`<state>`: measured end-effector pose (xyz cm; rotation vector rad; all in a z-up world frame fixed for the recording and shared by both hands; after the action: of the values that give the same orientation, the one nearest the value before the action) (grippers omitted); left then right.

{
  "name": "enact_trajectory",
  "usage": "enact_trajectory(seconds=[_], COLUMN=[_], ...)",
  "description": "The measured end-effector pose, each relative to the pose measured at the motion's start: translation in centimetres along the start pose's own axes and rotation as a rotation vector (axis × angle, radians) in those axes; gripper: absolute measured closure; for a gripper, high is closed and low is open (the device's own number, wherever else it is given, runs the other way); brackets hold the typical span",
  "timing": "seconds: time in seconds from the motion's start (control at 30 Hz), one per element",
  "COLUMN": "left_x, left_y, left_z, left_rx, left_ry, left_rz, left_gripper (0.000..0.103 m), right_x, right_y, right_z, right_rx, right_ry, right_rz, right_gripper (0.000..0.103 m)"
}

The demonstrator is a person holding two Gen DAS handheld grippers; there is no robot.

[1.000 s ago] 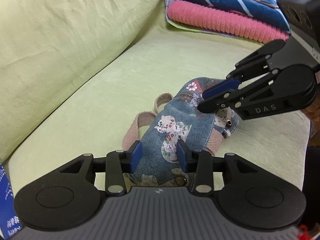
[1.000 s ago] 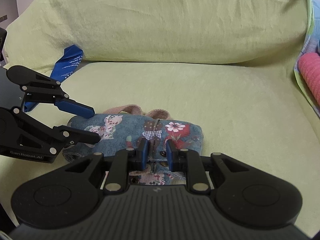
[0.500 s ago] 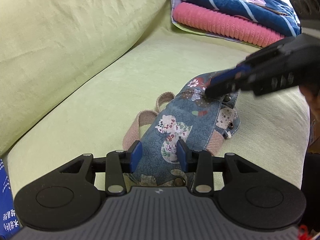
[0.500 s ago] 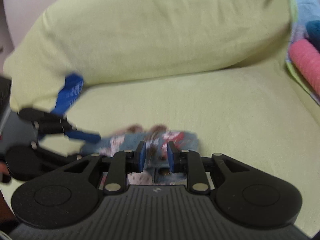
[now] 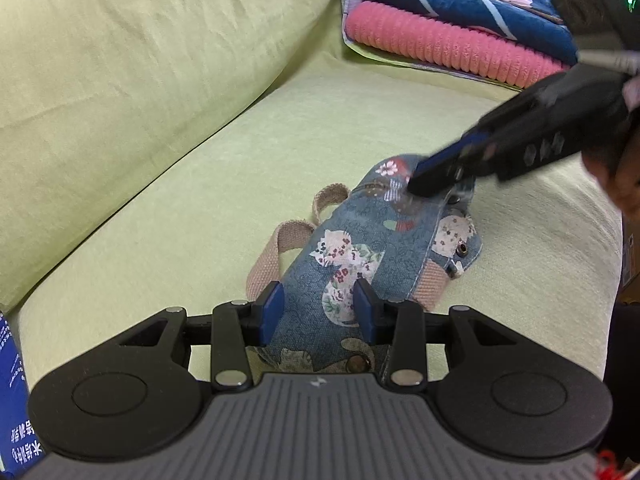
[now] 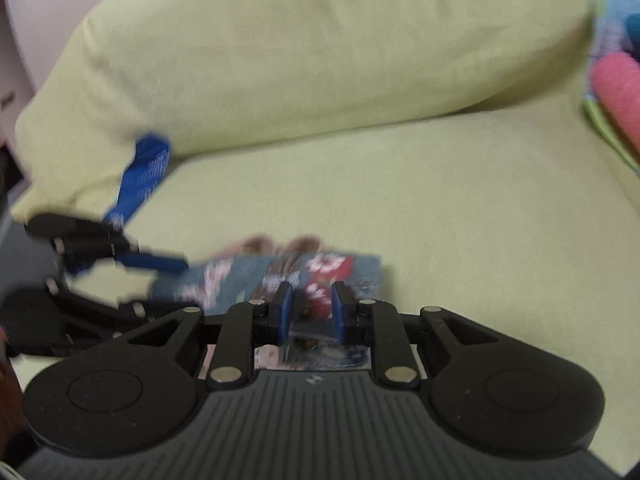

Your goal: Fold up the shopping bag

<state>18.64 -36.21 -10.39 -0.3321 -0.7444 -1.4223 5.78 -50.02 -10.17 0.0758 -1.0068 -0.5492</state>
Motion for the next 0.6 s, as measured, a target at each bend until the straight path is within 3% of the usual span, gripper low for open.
enact_trajectory(seconds=[0.1, 0.17, 0.3, 0.43, 0.47, 0.53, 0.6], left_x=[-0.1, -0.1, -0.1, -0.1, -0.1, -0.2, -0.4], left_y=[0.0, 0.0, -0.1, -0.1, -0.1, -0.1, -0.1], left_z=[-0.1, -0.1, -0.1, -0.1, 0.0, 0.1, 0.1], left_rx=[0.001, 0.001, 0.004, 0.011, 0.011, 0.015, 0.019], left_ry=[-0.002, 0.001, -0.003, -0.004, -0.003, -0.003, -0.007], left_rz=[0.002, -0.004, -0.015, -0.008, -0.008, -0.003, 0.005], left_gripper=[0.058, 0.058, 0.058, 0.058, 0.058, 0.058, 0.058], right_x=[-0.1, -0.6, -2.7, -2.1, -1.9, -1.4, -1.2], right_y=[0.7, 0.9, 0.6, -0.7, -0.8, -0.8, 0.4], right_z=[1.7, 1.3, -1.7, -2.2, -2.0, -1.0, 0.4], right_rx=[-0.082, -0.11, -0.154, -0.109, -0.106, -0.136, -0.181], right_ry=[-0.104, -0.106, 0.007, 0.057, 0.064, 0.055, -0.027], right_rz=[0.056, 0.089, 0.125, 0.066, 0.062, 0.046, 0.081], right_gripper=[0.083, 0.083, 0.082, 0.081, 0.075, 0.069, 0.07])
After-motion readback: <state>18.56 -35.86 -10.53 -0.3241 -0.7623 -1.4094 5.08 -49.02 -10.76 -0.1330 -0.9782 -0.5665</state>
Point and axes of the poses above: each gripper's, at about its wrist camera, not at the fingertips, and z roughly against the way its jaws point, y to its left, x to its top, the point moved 3 cm from there along -z, roughly the way its jaws point, and after that the axes turned 3 degrees about x, right-handed, at the moved point
